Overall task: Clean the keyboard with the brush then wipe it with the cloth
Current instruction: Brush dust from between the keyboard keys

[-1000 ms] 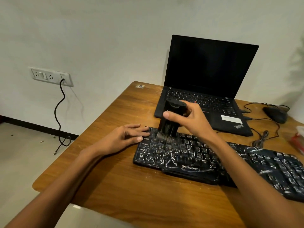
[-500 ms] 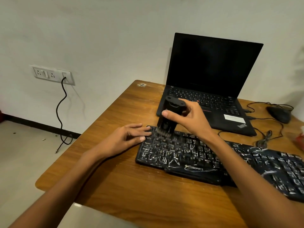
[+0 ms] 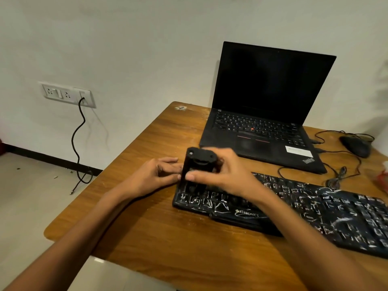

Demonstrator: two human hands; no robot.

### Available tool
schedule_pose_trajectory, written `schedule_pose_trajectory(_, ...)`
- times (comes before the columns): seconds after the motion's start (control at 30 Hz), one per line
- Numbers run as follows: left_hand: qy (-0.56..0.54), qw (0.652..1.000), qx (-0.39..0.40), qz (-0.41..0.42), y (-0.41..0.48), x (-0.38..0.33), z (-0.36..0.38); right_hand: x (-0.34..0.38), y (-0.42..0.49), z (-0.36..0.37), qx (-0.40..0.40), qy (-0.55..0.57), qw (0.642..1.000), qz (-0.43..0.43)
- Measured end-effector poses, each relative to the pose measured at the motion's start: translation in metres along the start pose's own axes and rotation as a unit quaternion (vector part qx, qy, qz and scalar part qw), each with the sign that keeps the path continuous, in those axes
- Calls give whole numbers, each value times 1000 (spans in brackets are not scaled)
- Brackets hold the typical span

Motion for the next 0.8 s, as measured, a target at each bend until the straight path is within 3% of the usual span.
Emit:
schedule_pose_trajectory(0.13, 7, 1000, 0, -17, 3, 0, 0, -5, -17, -29, -3, 3, 999, 38)
schedule_pose_trajectory(0.27, -1, 1000, 3, -9, 1, -2, -1, 7, 1, -17, -25, -13, 1000, 5)
schedule_pose_trajectory(0.37, -10, 1000, 8, 0, -1, -5, 0, 4, 8, 6, 3, -22, 1000, 11)
schedule_pose_trajectory(0.47, 5, 1000, -1, -16, 1, -4, -1, -1, -2, -18, 22, -64, 996, 58)
schedule_pose_trajectory(0.57, 26, 999, 6, -24, 1, -2, 0, 7, -10, -47, -18, -58, 997, 51)
schedule_pose_trajectory(0.73, -19, 999, 32, -28, -3, 0, 0, 0, 4, -12, -22, -43, 998, 30)
schedule_pose_trajectory(0.8, -24, 998, 38, -34, -2, 2, 1, -8, 13, -23, -74, -66, 995, 26)
Point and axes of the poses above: each hand's wrist, its own y-axis towards the middle knuckle, its own z-axis out of the palm, x = y × z, the point moved 8 cm from there along y, towards the middle knuckle, and after that the axes turned 5 degrees about y, right-handed, at the moved point
